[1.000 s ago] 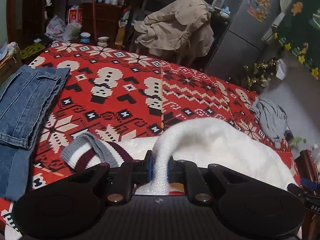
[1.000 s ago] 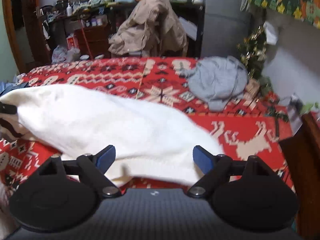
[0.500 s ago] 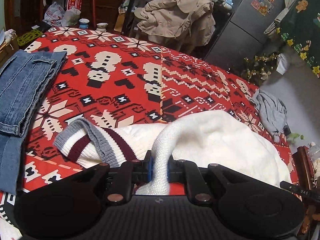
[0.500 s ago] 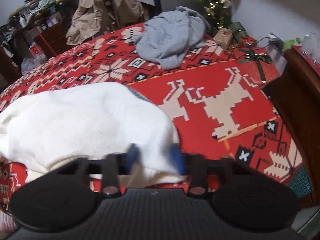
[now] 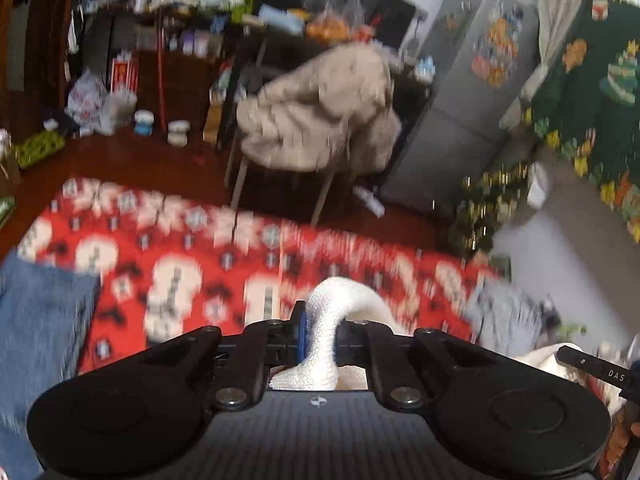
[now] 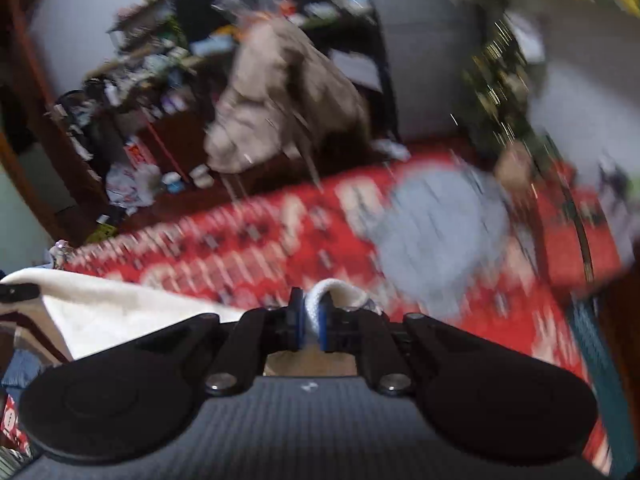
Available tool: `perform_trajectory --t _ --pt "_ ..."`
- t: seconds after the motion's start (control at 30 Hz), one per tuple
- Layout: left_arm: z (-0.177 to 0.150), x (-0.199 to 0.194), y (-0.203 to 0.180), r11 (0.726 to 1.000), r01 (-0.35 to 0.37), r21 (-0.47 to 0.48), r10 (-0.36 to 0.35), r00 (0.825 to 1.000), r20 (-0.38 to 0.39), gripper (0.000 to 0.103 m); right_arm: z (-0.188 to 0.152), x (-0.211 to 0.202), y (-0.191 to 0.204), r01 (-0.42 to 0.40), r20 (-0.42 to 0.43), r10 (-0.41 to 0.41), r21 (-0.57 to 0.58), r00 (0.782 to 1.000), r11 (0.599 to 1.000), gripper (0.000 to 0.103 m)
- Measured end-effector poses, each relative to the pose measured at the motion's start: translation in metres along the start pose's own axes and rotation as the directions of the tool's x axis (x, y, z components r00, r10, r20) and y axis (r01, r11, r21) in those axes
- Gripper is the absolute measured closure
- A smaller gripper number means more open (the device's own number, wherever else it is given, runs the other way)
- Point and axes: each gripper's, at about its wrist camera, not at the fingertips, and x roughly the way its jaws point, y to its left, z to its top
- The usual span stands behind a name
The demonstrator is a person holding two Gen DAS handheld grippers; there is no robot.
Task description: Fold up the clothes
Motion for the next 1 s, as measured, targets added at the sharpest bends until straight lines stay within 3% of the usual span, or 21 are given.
perform_trajectory --t 0.17,0.3,0.37,0.43,0.57,0.77,0.93,1.0 --pt "0.053 -0.042 0.006 0.999 0.016 -0.042 -0.011 0.992 0.122 0.093 0.079 -0.011 0.038 -0.070 0.132 0.076 -0.044 0.988 0.997 0.096" --pt "0.053 -0.084 0.004 0.998 0.058 0.009 -0.059 0.980 0.191 0.093 0.108 -0.034 0.065 -0.098 0.230 0.117 -0.089 0.966 0.991 0.096" --pt "0.037 -0.092 0.003 0.996 0.086 0.024 -0.089 0.981 0.171 0.093 0.108 -0.042 0.075 -0.108 0.242 0.133 -0.112 0.961 0.988 0.096" --pt "0.015 -0.095 0.002 0.993 0.116 0.034 -0.119 0.984 0.129 0.093 0.095 -0.041 0.084 -0.109 0.218 0.137 -0.133 0.966 0.985 0.096" --pt "-0.046 -0.068 -0.002 0.990 0.139 0.023 -0.138 0.990 -0.030 0.093 0.051 -0.020 0.080 -0.124 0.109 0.136 -0.114 0.985 0.986 0.096" --pt "-0.127 -0.019 -0.014 0.986 0.166 -0.023 -0.167 0.960 -0.224 0.093 -0.036 0.019 0.045 -0.048 -0.056 0.047 -0.009 0.997 0.999 0.094" --pt "-0.166 0.008 -0.028 0.980 0.196 -0.048 -0.201 0.932 -0.302 0.091 -0.091 0.024 0.032 -0.018 -0.108 0.020 0.014 0.994 1.000 0.085" --pt "-0.177 0.015 -0.034 0.982 0.185 -0.023 -0.183 0.929 -0.321 0.091 -0.109 0.020 0.029 -0.009 -0.115 0.012 0.025 0.993 1.000 0.082"
